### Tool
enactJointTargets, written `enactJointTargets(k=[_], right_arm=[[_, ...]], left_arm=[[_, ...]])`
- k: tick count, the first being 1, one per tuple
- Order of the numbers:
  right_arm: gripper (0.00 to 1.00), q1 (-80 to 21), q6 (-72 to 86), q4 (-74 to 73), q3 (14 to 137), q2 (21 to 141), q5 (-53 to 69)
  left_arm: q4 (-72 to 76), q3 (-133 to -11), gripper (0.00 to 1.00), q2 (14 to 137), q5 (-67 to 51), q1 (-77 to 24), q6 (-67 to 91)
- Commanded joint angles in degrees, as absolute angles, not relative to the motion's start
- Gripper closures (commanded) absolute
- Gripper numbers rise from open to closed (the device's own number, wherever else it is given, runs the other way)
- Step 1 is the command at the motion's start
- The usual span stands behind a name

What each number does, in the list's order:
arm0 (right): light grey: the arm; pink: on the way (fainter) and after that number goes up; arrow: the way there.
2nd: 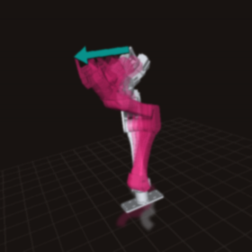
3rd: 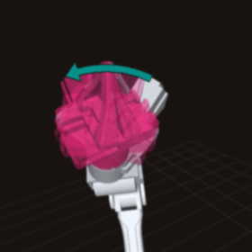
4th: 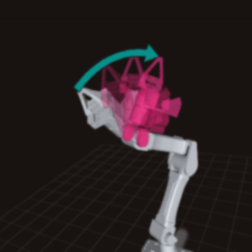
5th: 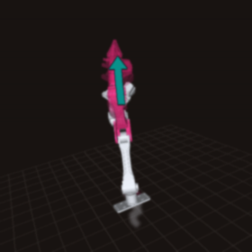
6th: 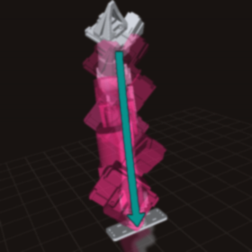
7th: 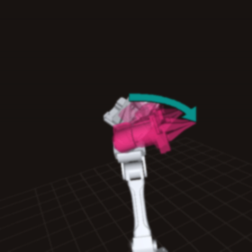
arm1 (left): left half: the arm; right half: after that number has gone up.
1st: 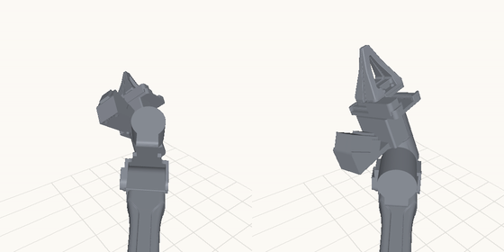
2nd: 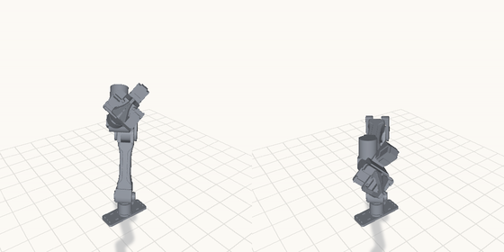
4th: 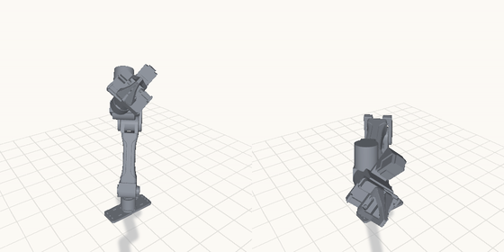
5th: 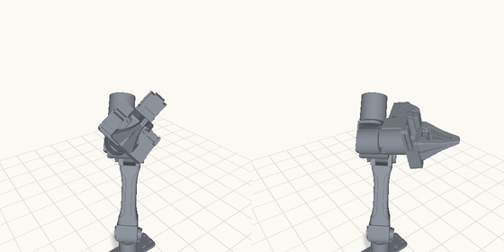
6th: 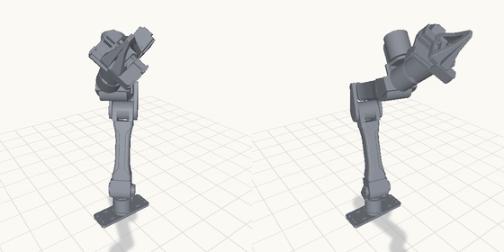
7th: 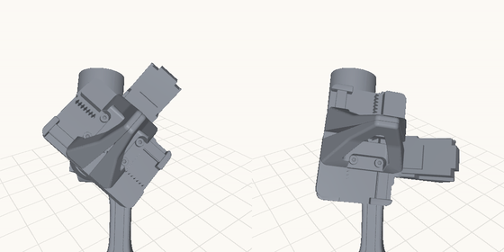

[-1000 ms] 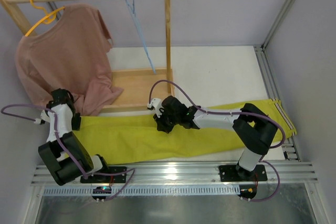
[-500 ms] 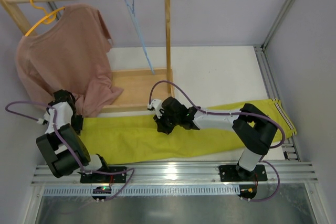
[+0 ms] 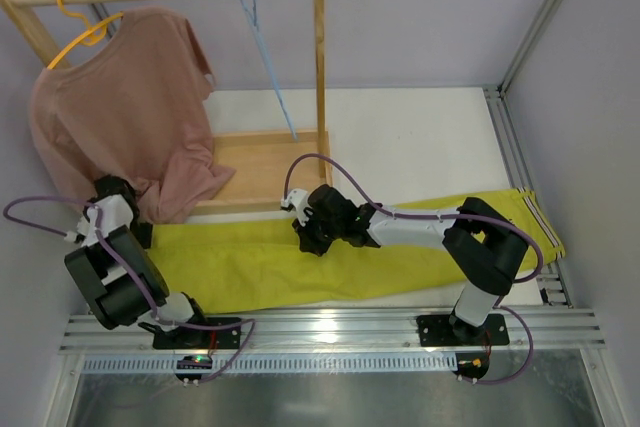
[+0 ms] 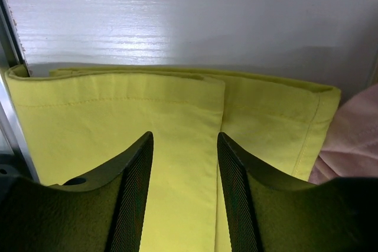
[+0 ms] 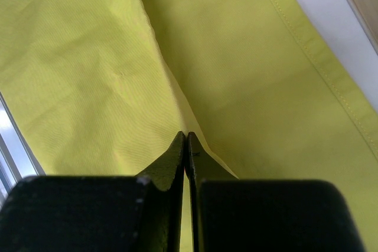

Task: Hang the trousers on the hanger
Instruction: Fold the trousers

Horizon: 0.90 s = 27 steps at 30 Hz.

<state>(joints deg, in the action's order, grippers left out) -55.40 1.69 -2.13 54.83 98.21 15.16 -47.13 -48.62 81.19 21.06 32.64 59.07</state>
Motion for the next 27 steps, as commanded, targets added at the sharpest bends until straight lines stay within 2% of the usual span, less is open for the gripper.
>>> enactJointTargets(k=[1,10,18,27], right_arm=[[0.96,-55.8,1.6,-0.6,54.9,97.5,15.2],[0.96,-56.0,1.4,-0.9,56.5,99.7,15.7],[0.96,-55.9,1.4,-1.1,57.8,101.2,16.3],[0.96,-56.0,1.1,-1.5,57.7,100.5,15.4]], left_arm=[[-44.6,-48.7,0.51,83.8,22.2,33.4,58.5],[-42.6,-49.8,0.48,87.5,18.5,33.6,58.8],[-40.2,-48.3,0.44,85.2,17.6,33.6,58.4],[-45.5,-49.8,0.56,89.2,21.2,33.6,58.9]])
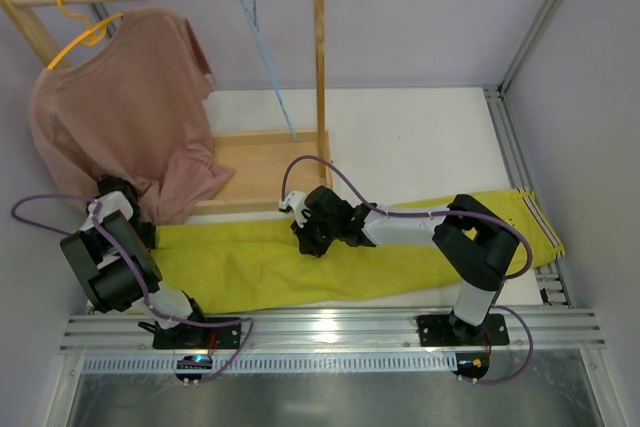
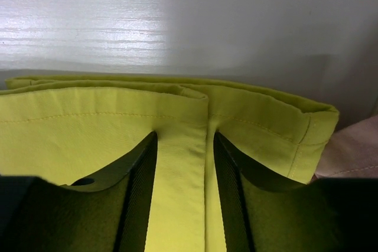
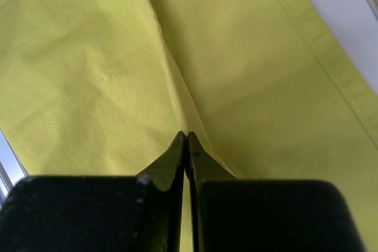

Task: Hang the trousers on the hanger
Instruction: Fold the trousers

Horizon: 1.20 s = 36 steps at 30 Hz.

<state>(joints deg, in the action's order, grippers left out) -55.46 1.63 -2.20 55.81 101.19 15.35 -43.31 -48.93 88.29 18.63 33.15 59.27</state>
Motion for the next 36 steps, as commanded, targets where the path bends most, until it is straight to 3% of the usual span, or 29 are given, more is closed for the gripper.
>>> enactJointTargets(k=[1,7,11,16,22,24,36], right_arm=[[0.96,-56.0,1.1,-1.6,57.7,100.6,15.4],[0.96,-56.0,1.5,-1.6,58.0,100.8,15.6],[0.96,-56.2,1.7,-1.7,58.1,100.5,15.4],[0.96,-56.2,1.7,-1.8,58.1,100.2,15.2],[0.96,-56.2,1.8,-1.8,58.1,100.3,15.2],[0.96,-56.2,1.8,-1.8,58.2,100.4,15.3],[0.96,-56.4,4.0,-3.4,59.9,97.4,13.1]], left_arm=[[-46.2,-49.9,0.57,88.9,21.4,33.7,58.9],[-46.4,-49.8,0.67,86.8,22.2,33.7,58.5],[-46.7,-49.7,0.87,86.2,22.1,33.7,58.3],[-47.1,-49.9,0.99,84.8,21.7,33.6,58.3],[-46.8,-50.3,0.95,81.7,20.7,33.6,57.4],[-46.3,-50.1,0.99,80.9,20.0,33.6,57.0],[-47.6,-50.4,0.99,71.2,17.4,33.6,57.0]])
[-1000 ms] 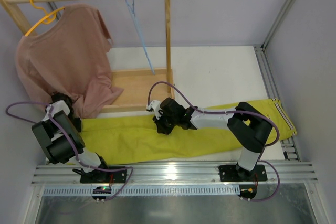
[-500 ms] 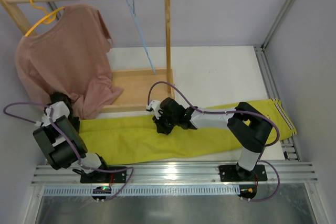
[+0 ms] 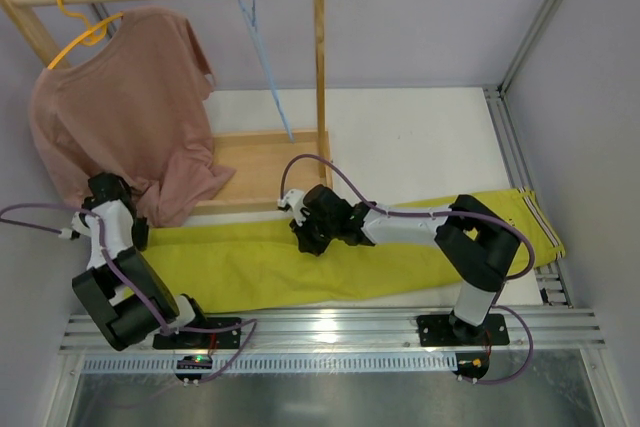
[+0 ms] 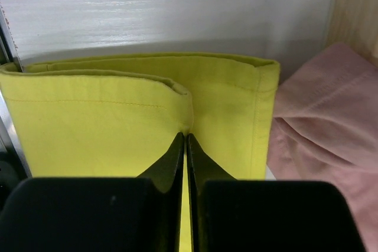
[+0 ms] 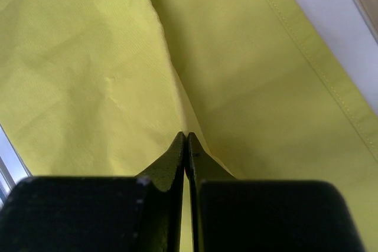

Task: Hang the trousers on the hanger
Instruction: Fold the trousers

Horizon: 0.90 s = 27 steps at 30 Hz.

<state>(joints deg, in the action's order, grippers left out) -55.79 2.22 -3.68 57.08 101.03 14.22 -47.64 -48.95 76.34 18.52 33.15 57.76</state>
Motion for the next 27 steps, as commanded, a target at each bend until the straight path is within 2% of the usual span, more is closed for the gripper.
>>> enactJointTargets(k=[1,12,27], right_arm=[[0.96,-56.4,4.3,-3.3,59.9,97.0,13.2],[0.96,-57.5,5.4,-4.0,60.1,94.1,10.5],[0.96,-57.4,7.0,-2.8,57.4,89.5,3.9]], left_arm=[[-47.7,-50.7,0.99,71.2,17.1,33.6,57.0],[-50.2,-53.8,0.99,62.8,16.1,33.7,57.6],[-45.6,-53.2,0.99,65.5,8.0,33.7,56.6]])
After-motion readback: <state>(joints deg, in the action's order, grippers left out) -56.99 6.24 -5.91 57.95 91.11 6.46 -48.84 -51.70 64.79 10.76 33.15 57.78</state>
